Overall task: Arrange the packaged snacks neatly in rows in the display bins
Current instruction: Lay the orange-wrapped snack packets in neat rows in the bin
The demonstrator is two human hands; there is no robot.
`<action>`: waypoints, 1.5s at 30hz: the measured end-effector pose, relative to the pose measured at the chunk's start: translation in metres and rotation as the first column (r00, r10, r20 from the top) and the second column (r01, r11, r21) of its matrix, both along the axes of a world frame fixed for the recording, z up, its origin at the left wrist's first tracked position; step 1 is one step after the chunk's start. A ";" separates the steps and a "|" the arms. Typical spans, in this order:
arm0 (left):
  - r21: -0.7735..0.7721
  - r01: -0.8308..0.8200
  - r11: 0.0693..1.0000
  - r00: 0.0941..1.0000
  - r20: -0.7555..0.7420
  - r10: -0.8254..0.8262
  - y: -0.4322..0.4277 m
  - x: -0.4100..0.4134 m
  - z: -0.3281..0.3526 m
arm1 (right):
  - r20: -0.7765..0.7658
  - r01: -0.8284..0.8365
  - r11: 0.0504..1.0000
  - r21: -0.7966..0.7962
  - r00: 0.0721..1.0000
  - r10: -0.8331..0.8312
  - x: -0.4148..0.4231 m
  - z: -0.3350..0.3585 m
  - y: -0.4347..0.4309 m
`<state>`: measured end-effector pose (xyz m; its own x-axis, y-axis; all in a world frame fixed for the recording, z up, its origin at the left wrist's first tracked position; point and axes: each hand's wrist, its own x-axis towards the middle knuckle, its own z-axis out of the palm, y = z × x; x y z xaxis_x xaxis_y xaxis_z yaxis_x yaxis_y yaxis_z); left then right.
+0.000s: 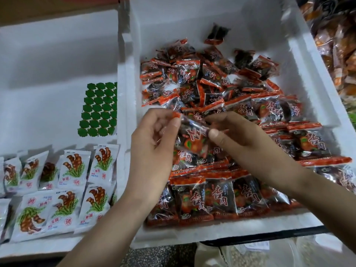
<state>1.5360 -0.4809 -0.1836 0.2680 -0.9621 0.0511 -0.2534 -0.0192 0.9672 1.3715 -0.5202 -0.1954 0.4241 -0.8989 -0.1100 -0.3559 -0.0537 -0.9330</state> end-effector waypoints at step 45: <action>0.288 0.420 0.860 0.423 0.777 -0.467 -0.005 -0.019 -0.049 | -0.504 0.085 0.988 -0.125 0.853 -0.137 -0.039 -0.028 -0.025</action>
<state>1.5170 -0.4859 -0.2324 -0.3321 -0.9424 -0.0404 -0.8918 0.2997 0.3389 1.3321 -0.5449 -0.2237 0.2290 -0.9537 -0.1951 -0.7889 -0.0644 -0.6111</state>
